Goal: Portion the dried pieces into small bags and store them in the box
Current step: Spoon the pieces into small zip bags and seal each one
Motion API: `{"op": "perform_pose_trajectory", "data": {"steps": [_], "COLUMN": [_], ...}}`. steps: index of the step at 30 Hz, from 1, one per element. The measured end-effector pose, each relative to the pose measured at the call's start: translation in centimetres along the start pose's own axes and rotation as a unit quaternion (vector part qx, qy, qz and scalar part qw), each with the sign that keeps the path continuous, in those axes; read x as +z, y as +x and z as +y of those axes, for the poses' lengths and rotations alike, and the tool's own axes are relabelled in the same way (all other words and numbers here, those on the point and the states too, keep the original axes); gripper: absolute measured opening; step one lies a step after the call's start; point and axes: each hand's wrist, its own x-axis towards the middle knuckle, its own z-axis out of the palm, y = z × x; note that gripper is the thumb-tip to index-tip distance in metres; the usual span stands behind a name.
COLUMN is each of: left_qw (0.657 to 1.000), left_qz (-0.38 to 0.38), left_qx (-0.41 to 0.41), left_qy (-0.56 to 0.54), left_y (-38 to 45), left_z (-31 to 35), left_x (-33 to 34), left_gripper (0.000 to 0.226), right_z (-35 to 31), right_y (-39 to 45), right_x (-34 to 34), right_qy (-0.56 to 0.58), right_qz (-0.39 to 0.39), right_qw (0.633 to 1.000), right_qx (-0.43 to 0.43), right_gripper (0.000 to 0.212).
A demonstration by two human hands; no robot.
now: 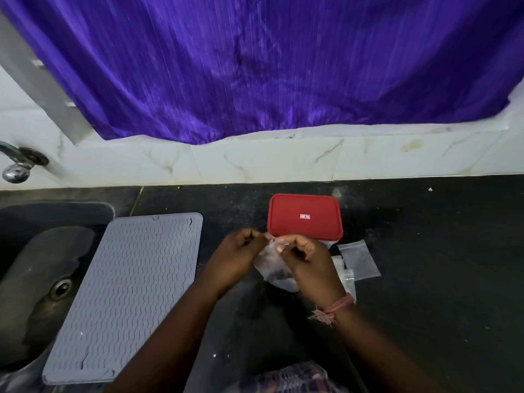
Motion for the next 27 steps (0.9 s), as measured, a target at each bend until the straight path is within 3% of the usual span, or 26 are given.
{"op": "perform_pose_trajectory", "data": {"steps": [4, 9, 14, 18, 21, 27], "left_qw": [0.993, 0.984, 0.964, 0.949, 0.947, 0.97], "left_qz": [-0.028, 0.044, -0.036, -0.027, -0.014, -0.023], "left_qx": [-0.013, 0.003, -0.043, -0.076, -0.084, -0.002], "left_qy": [-0.115, -0.175, -0.26, -0.303, -0.31, -0.243], "left_y": [-0.4, -0.5, -1.1, -1.3, -0.8, -0.4], "left_z": [-1.1, -2.2, -2.1, -3.1, -3.1, -0.7], "left_x": [1.5, 3.6, 6.3, 7.7, 8.0, 8.6], "left_gripper": [0.018, 0.013, 0.023, 0.023, 0.019, 0.038], "right_z": [0.3, 0.4, 0.4, 0.1, 0.4, 0.2], "right_y": [0.2, -0.4, -0.7, -0.9, -1.4, -1.9], "right_x": [-1.2, -2.4, -3.3, -4.6, -5.5, -6.8], "right_qy": [0.059, 0.079, 0.101, 0.084, 0.085, 0.009], "right_qz": [0.069, 0.103, 0.126, 0.143, 0.142, 0.127], "right_qw": [0.995, 0.989, 0.984, 0.984, 0.985, 0.992], "right_qx": [0.031, 0.065, 0.079, 0.061, 0.051, -0.016], "right_gripper": [0.006, 0.003, 0.01, 0.007, 0.008, 0.013]}}
